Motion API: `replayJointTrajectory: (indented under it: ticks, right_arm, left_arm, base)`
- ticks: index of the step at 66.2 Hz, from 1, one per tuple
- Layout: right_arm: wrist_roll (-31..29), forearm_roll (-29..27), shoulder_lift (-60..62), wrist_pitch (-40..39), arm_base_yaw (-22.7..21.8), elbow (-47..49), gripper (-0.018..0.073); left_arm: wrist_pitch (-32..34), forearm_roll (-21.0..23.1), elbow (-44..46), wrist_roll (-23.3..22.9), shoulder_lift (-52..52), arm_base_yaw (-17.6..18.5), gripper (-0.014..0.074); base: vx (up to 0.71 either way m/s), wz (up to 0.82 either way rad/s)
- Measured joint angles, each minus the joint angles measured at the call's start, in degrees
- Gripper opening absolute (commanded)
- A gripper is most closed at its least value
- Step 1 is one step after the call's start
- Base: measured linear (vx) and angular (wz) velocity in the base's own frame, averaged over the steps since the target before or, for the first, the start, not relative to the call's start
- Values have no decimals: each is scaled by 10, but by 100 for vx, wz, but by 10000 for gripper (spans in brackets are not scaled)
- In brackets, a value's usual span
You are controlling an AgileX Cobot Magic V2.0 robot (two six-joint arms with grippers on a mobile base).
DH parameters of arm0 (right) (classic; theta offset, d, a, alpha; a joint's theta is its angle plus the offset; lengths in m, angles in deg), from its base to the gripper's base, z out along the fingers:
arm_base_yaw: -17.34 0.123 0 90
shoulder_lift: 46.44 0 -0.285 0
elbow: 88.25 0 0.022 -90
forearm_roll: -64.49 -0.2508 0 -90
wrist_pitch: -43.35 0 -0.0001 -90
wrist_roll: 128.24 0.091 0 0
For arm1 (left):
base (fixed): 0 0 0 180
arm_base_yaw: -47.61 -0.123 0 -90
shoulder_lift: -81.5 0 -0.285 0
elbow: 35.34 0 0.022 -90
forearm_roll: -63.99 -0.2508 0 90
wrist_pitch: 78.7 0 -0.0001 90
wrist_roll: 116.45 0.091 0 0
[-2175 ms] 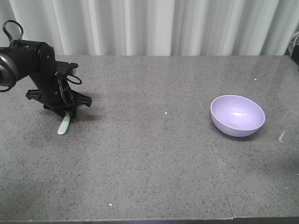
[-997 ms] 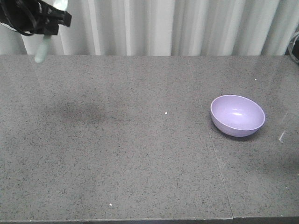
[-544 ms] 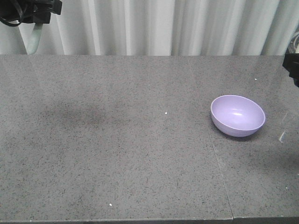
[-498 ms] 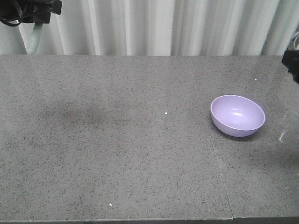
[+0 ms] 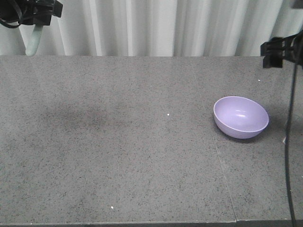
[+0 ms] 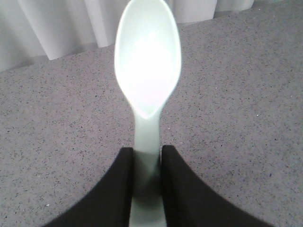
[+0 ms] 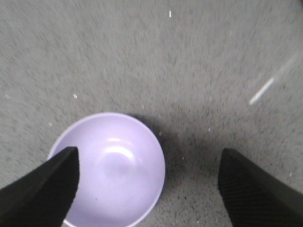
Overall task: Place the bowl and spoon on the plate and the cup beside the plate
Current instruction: 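Lower the right gripper onto the lavender bowl rim and close, then lift the lavender bowl upward with the right gripper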
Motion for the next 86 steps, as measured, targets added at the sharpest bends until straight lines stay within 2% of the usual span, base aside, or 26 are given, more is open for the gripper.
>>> replayJointTrajectory:
  ticks: [13,24,32,55,60,64,77,86]
  right_arm:
    - [2,0,-90,42,-6,17,572]
    - [-5,-21,-139,60,-34,17,572]
    - [-22,-27,-159,63,-47,17,572]
    - [-50,-48,-201,57,-48,19,549]
    - [-50,-49,-210,49,-48,19,482]
    - [-50,-50,-217,40,-48,19,396]
    - [-50,-51,-222,14,-48,19,-17]
    - [-50,-54,-222,4,-48,20,-11]
  left_arm:
    - [-1,0,0,0,0,0,-6]
    - [-4,0,0,0,0,0,-6]
    - [-4,0,0,0,0,0,-6]
    - [-1,0,0,0,0,0,-6]
    - [-1,0,0,0,0,0,-6]
    - [-1,0,0,0,0,0,-6]
    - [-1,0,0,0,0,0,-6]
    - [-1,0,0,0,0,0,-6]
  base:
    - [0,0]
    - [0,0]
    - [0,0]
    - [0,0]
    - [0,0]
    - [0,0]
    - [0,0]
    - [0,0]
